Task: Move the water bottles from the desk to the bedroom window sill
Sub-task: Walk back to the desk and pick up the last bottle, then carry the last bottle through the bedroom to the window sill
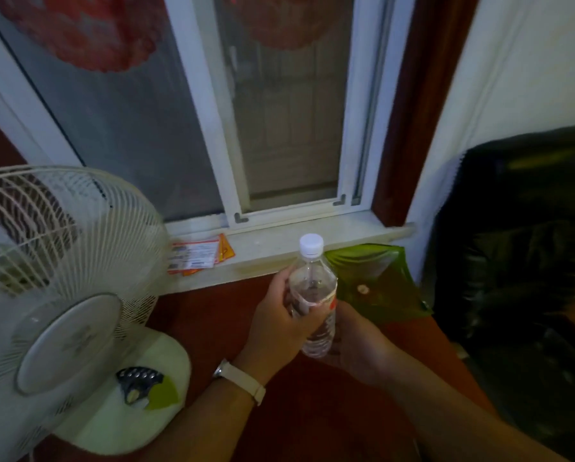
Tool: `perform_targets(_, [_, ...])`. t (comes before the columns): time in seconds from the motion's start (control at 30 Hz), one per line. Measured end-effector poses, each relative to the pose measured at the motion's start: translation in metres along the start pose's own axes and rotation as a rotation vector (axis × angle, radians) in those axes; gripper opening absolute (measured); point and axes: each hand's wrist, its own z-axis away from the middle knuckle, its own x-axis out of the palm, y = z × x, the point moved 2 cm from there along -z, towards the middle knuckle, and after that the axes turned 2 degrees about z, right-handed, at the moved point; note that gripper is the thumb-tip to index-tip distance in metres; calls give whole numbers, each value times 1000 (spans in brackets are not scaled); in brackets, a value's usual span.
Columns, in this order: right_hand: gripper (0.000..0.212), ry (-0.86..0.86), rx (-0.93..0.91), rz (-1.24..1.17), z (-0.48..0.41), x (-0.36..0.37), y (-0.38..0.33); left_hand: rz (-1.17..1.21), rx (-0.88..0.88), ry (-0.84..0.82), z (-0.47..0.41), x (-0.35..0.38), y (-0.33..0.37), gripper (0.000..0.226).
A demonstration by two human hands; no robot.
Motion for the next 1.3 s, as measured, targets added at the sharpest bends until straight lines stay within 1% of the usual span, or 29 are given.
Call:
perform_targets(0.1, [51, 47, -17, -27, 37, -29, -2, 73, -4, -100, 15, 39, 20, 68])
perform_targets(0.2, [52, 88, -42, -74, 80, -66, 0, 145, -17, -147, 34, 83, 42, 71])
perform_targets(0.3, [50, 161, -86, -133, 129, -105, 5, 159, -11, -211, 58, 129, 62, 73])
perform_targets(0.37, [49, 192, -114, -152, 163, -131, 11, 156, 3, -266, 76, 160, 75, 68])
perform_targets(0.53, [47, 305, -178, -239, 251, -191, 27, 150, 70, -448, 125, 237, 111, 60])
perform_targets(0.67, [48, 402, -245, -319, 315, -233, 44, 153, 134, -606, 159, 297, 135, 59])
perform_targets(0.8, [43, 533, -307, -386, 370, -270, 58, 140, 171, -774, 188, 353, 156, 59])
perform_targets(0.9, [44, 633, -338, -422, 400, -297, 70, 137, 175, -881, 205, 395, 164, 62])
perform_targets(0.97, [51, 703, -340, -474, 415, -317, 79, 155, 180, -959, 215, 425, 169, 60])
perform_targets(1.03, [54, 756, -344, -524, 431, -338, 87, 166, 173, -1046, 225, 457, 171, 59])
perform_targets(1.2, [49, 902, -398, -616, 466, -394, 99, 214, 127, -1225, 242, 544, 171, 69])
perform_targets(1.23, [49, 934, -401, -632, 472, -404, 99, 229, 121, -1253, 245, 561, 172, 68])
perform_targets(1.3, [51, 997, -397, -649, 484, -426, 99, 250, 126, -1303, 249, 596, 175, 59])
